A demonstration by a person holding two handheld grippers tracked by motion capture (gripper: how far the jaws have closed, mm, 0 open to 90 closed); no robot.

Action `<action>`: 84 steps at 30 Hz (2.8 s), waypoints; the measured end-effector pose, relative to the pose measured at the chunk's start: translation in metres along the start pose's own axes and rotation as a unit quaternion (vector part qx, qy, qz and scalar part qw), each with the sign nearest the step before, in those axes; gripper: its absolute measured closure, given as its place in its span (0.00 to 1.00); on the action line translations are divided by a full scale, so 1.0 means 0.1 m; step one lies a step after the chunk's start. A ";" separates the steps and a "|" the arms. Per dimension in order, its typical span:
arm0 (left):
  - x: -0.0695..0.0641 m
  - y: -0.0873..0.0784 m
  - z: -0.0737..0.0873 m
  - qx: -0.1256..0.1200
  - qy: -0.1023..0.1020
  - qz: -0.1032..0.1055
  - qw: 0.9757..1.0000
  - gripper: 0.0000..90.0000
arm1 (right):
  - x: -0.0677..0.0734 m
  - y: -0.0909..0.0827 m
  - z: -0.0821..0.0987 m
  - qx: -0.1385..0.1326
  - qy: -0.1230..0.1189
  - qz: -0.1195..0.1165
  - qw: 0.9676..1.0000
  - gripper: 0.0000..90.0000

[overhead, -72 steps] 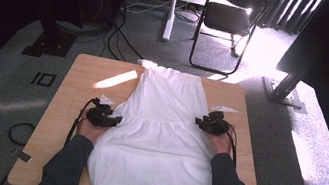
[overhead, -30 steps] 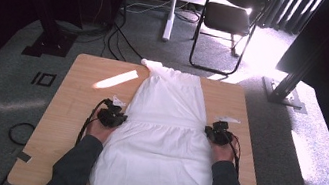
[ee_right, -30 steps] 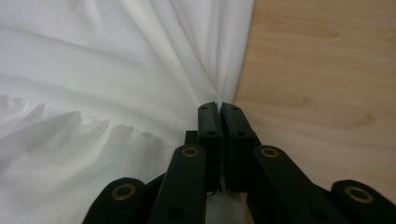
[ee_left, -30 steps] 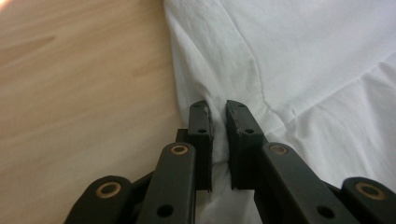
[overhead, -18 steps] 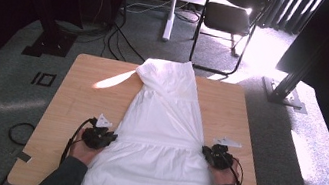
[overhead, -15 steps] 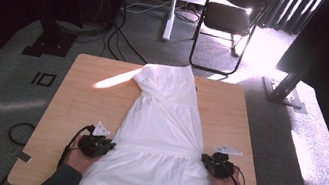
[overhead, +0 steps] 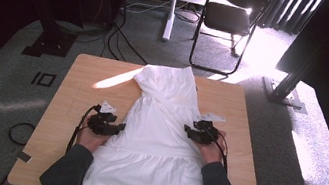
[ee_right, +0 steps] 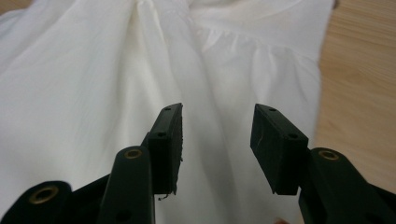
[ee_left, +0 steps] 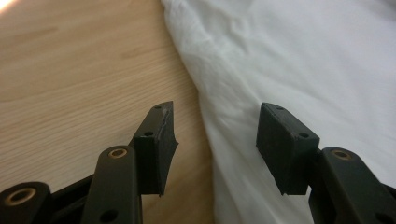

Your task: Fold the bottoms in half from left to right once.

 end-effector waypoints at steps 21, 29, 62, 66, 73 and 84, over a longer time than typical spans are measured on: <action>-0.03 0.19 0.01 0.036 0.000 -0.006 0.999 0.52 | -0.55 0.25 0.15 0.025 0.067 0.086 0.994 0.94; -0.03 0.10 -0.33 -0.008 0.010 0.006 1.000 0.49 | -0.50 0.35 0.20 0.030 0.075 0.067 0.994 0.84; -0.62 -0.14 0.42 0.049 0.065 0.051 0.995 0.72 | 0.09 -0.58 0.87 0.060 0.014 0.007 0.998 0.88; -0.48 -0.25 0.18 0.008 0.044 0.034 0.998 0.67 | 0.02 -0.64 0.69 0.011 0.013 0.021 1.000 0.66; -0.45 -0.01 -0.12 0.013 0.061 0.042 0.997 0.64 | 0.10 -0.58 0.16 -0.042 -0.016 -0.026 0.999 0.72; -0.45 0.39 -0.07 0.068 0.074 0.024 0.995 0.93 | 0.55 0.27 -0.15 0.023 -0.088 -0.024 0.996 0.84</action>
Point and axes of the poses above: each handheld gripper's, and its own axes: y roughly forward along the jaws, z roughly out of its underside, x roughly to its left, the point moved 2 cm from there along y, roughly forward along the jaws, and after that the axes turned 11 degrees about z, right-handed, at the moved point
